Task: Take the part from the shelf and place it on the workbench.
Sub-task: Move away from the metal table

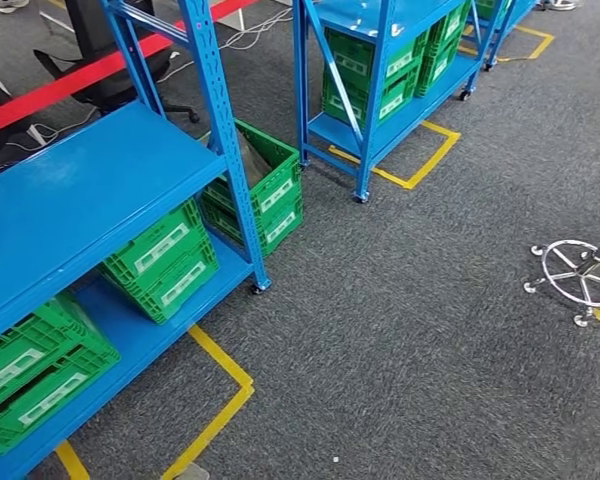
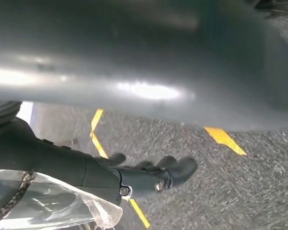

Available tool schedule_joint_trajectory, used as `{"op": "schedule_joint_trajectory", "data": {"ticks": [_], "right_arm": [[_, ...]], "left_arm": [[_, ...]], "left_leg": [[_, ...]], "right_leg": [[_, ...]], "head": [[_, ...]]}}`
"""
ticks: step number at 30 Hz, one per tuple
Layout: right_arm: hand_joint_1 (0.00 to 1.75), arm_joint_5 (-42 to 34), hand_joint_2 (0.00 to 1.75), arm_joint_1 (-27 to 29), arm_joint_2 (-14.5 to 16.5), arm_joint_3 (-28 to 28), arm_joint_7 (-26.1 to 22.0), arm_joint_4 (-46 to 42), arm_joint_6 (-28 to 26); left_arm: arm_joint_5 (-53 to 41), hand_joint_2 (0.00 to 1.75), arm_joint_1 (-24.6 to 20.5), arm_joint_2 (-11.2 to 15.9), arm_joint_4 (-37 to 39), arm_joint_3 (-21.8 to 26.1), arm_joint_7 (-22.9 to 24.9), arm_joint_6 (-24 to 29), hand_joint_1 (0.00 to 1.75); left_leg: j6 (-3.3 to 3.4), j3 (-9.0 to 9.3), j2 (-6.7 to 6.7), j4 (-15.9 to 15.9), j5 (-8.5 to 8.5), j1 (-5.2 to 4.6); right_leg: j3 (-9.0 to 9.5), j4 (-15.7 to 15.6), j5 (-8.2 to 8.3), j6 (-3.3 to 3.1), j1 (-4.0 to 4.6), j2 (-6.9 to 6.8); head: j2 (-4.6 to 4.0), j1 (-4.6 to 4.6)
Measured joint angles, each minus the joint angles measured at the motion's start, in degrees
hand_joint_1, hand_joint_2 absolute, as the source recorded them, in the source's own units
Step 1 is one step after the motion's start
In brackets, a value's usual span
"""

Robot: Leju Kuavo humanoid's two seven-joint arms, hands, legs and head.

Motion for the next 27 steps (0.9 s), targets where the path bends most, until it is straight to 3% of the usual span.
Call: {"op": "schedule_joint_trajectory", "data": {"ticks": [2, 4, 6, 7, 8, 9, 11, 13, 15, 17, 19, 20, 22, 23, 24, 26, 27], "right_arm": [[0.0, 0.02, 0.0, 0.01, 0.01, 0.01, -0.01, 0.01, -0.03], [0.0, 0.04, 0.0, 0.11, 0.02, 0.02, -0.01, 0.02, -0.05], [0.0, 0.04, 0.0, 0.21, 0.02, 0.02, 0.02, 0.02, -0.07], [0.0, 0.04, 0.0, 0.19, 0.02, 0.02, 0.01, 0.02, -0.07], [0.0, 0.05, 0.0, 0.16, 0.02, 0.03, -0.02, 0.02, 0.01], [0.0, 0.07, 0.0, 0.13, 0.01, 0.05, -0.15, 0.02, 0.19], [0.0, 0.1, 0.0, 0.13, -0.02, 0.14, -0.71, 0.02, 0.85], [0.0, 0.11, 0.0, 0.2, -0.26, 0.22, -1.43, 0.02, 1.47], [0.0, 0.11, 0.0, 0.21, -0.57, 0.26, -1.89, 0.01, 1.74], [0.0, 0.16, 0.0, 0.19, -0.93, 0.3, -2.01, -0.01, 1.77], [0.0, 0.26, 0.0, 0.35, -1.3, 0.34, -1.98, -0.03, 1.67], [0.0, 0.32, 0.0, 0.53, -1.39, 0.37, -1.96, -0.03, 1.61], [0.0, 0.45, 0.0, 0.89, -1.57, 0.43, -1.96, -0.03, 1.44], [0.0, 0.51, 0.0, 0.98, -1.67, 0.47, -2.0, -0.03, 1.32], [0.0, 0.57, 0.0, 1.01, -1.77, 0.51, -2.08, -0.03, 1.19], [0.0, 0.66, 0.0, 1.01, -1.94, 0.59, -2.27, -0.02, 0.94], [0.0, 0.72, 0.0, 1.01, -1.97, 0.62, -2.33, -0.02, 0.81]], "left_arm": [[-0.06, 0.0, 0.16, 0.01, 0.0, -0.01, -0.02, 0.05, 0.0], [-0.21, 0.0, -0.04, -0.02, -0.01, -0.07, -0.04, 0.09, 0.0], [-0.38, 0.0, -0.16, -0.04, -0.01, -0.25, -0.04, 0.1, 0.0], [-0.44, 0.0, -0.09, -0.04, -0.01, -0.34, -0.03, 0.1, 0.0], [-0.53, 0.0, 0.01, -0.03, -0.01, -0.43, -0.02, 0.09, 0.0], [-0.62, 0.0, 0.08, -0.03, 0.0, -0.52, -0.01, 0.09, 0.0], [-0.97, 0.0, 0.0, -0.03, 0.0, -0.76, 0.01, 0.08, 0.0], [-1.34, 0.0, -0.27, -0.14, 0.0, -1.11, 0.02, 0.18, 0.0], [-1.49, 0.0, -0.26, -0.31, 0.0, -1.42, 0.1, 0.32, 0.0], [-1.48, 0.0, -0.02, -0.46, 0.0, -1.61, 0.3, 0.42, 0.0], [-1.48, 0.0, -0.08, -0.69, -0.01, -1.8, 0.63, 0.42, 0.0], [-1.47, 0.0, -0.15, -0.82, -0.01, -1.91, 0.84, 0.39, 0.0], [-1.46, 0.0, -0.08, -0.99, -0.01, -2.14, 1.22, 0.34, 0.0], [-1.45, 0.0, 0.0, -1.01, 0.0, -2.22, 1.33, 0.36, 0.0], [-1.44, 0.0, 0.06, -1.01, 0.0, -2.3, 1.39, 0.37, 0.0], [-1.44, 0.0, 0.01, -1.03, 0.0, -2.38, 1.42, 0.46, 0.0], [-1.45, 0.0, -0.07, -1.04, 0.0, -2.43, 1.42, 0.52, 0.0]], "left_leg": [[-0.51, -0.96, 1.9, 1.99, -1.33, -0.07], [-0.87, -3.92, 5.08, 8.53, -4.89, -0.18], [-1.01, -7.25, 6.26, 15.77, -7.78, -0.13], [-0.96, -7.78, 6.45, 17.03, -7.72, -0.13], [-0.78, -7.13, 6.6, 15.86, -6.43, -0.16], [-0.41, -5.49, 7.03, 12.65, -4.35, -0.28], [0.74, -1.54, 9.5, 4.73, -1.01, -0.92], [1.48, 0.17, 11.2, 0.98, -0.45, -1.56], [1.64, 0.2, 10.21, 0.38, -0.47, -1.55], [1.95, 0.47, 8.99, -0.38, -0.08, -1.15], [2.24, 0.64, 7.83, -0.78, 0.18, -0.83], [2.32, 0.6, 7.18, -0.77, 0.2, -0.77], [2.35, 0.66, 5.8, -0.73, 0.18, -0.7], [2.27, 0.73, 5.04, -0.65, 0.14, -0.62], [2.11, 0.8, 4.28, -0.5, 0.03, -0.51], [1.42, 0.64, 2.9, 0.23, -0.41, -0.33], [1.01, 0.4, 2.25, 0.66, -0.6, -0.29]], "right_leg": [[0.15, -0.15, 0.09, -0.82, -0.01, -1.49], [0.29, -0.24, -0.04, -1.44, 0.2, -3.3], [0.38, -0.22, -0.25, -1.74, 0.5, -5.2], [0.46, -0.21, -0.36, -1.8, 0.62, -5.99], [0.62, -0.21, -0.47, -1.82, 0.75, -6.7], [0.86, -0.22, -0.63, -1.81, 0.88, -7.34], [1.31, -0.22, -1.03, -1.6, 1.17, -8.54], [1.45, -0.21, -1.33, -1.12, 1.38, -9.72], [1.61, -0.32, -1.53, -0.52, 1.44, -10.78], [1.18, 0.98, -2.73, 0.03, 1.32, -9.15], [-1.49, 6.51, -5.68, 0.46, 1.06, -5.91], [-3.5, 10.4, -7.26, 0.65, 0.95, -4.96], [-6.56, 15.38, -8.09, 1.02, 0.75, -4.38], [-6.78, 14.87, -6.77, 1.22, 0.62, -4.29], [-5.97, 12.28, -4.56, 1.43, 0.42, -4.03], [-3.02, 5.03, -0.82, 1.86, -0.07, -2.09], [-1.83, 2.68, -0.16, 1.74, -0.2, -1.14]], "head": [[0.0, -0.26], [0.0, -0.58], [0.0, -0.63], [0.0, -0.65], [0.0, -0.66], [0.0, -0.66], [0.0, -0.66], [0.0, -0.66], [0.0, -0.71], [0.0, -0.59], [0.0, -0.34], [0.0, -0.27], [0.0, -0.26], [0.0, -0.26], [0.0, -0.27], [0.0, -0.21], [0.0, -0.14]]}}
